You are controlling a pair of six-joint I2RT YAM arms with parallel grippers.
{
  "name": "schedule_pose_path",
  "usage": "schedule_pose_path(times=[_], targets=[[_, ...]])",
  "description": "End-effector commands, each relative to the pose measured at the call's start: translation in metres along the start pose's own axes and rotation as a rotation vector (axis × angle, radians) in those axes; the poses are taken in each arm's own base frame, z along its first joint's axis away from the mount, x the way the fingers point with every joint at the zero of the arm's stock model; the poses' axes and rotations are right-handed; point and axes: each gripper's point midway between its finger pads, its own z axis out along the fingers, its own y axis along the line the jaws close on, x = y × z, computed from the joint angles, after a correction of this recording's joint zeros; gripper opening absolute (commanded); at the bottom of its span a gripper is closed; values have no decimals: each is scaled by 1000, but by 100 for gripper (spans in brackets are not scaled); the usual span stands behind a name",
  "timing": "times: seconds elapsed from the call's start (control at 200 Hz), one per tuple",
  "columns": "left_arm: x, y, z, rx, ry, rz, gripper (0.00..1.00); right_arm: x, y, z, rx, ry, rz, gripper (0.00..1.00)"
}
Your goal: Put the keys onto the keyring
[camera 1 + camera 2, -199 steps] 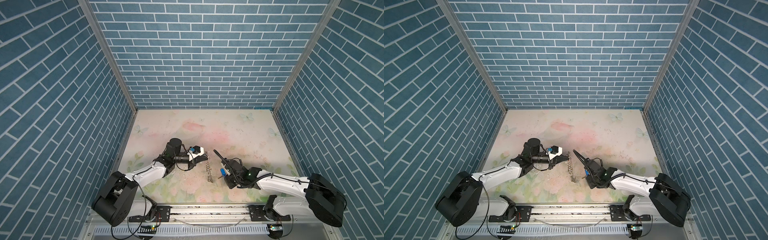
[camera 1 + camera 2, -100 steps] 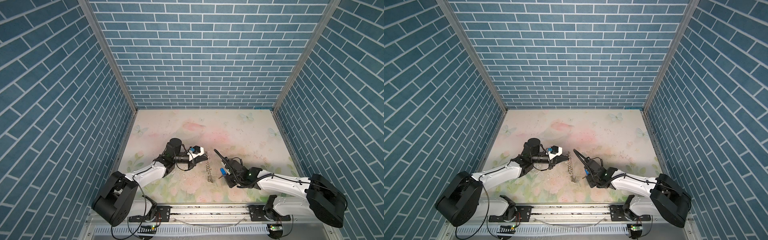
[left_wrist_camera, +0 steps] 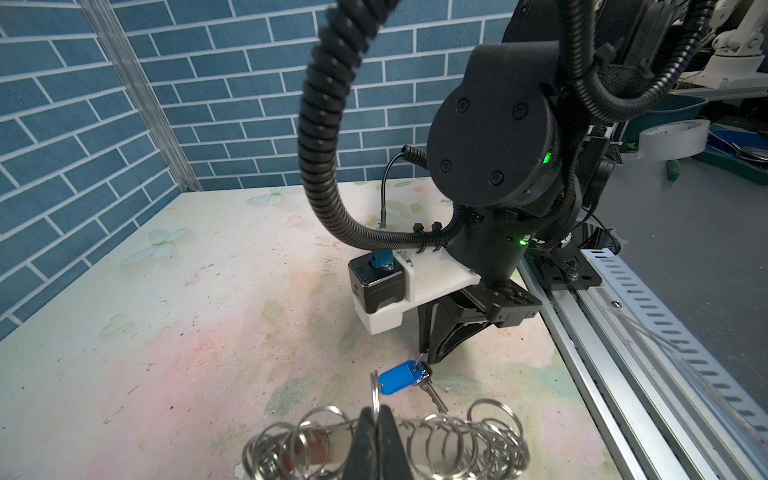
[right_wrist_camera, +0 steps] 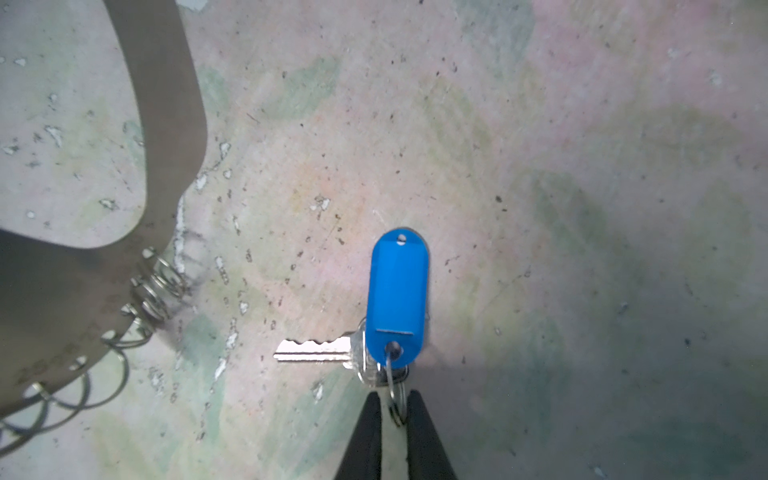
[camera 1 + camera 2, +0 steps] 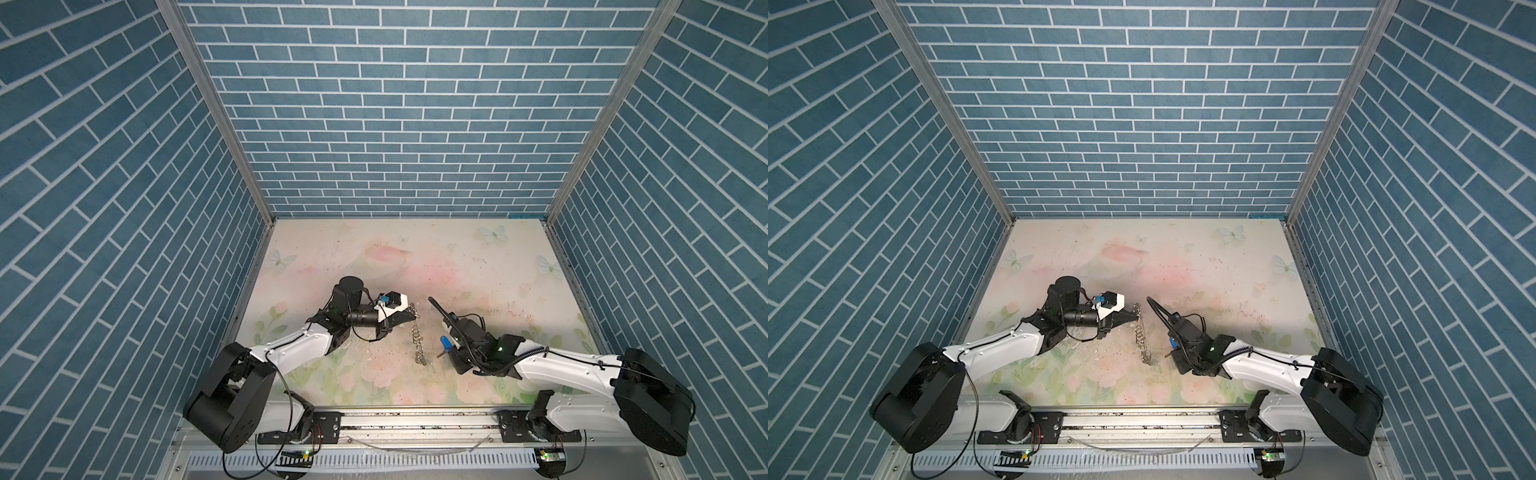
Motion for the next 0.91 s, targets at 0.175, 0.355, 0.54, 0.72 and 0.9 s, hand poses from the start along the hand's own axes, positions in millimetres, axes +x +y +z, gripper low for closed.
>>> schedule_pose_path(times=[0.175, 0.355, 0.54, 0.72, 0.9], targets=[[-6, 1, -1, 5, -19, 14, 0, -5, -1, 2, 19, -10, -7, 13], [-6, 1, -1, 5, -19, 14, 0, -6, -3, 4, 31, -11, -7, 12], [-6, 0, -1, 6, -20, 15, 0, -6, -2, 4, 29, -9, -8, 7], [-5, 1, -1, 7, -17, 9, 0, -15, -3, -11, 40, -23, -21, 0], [-5, 0, 0, 16, -15, 9, 0, -31, 8, -48, -60, -69, -95, 0]])
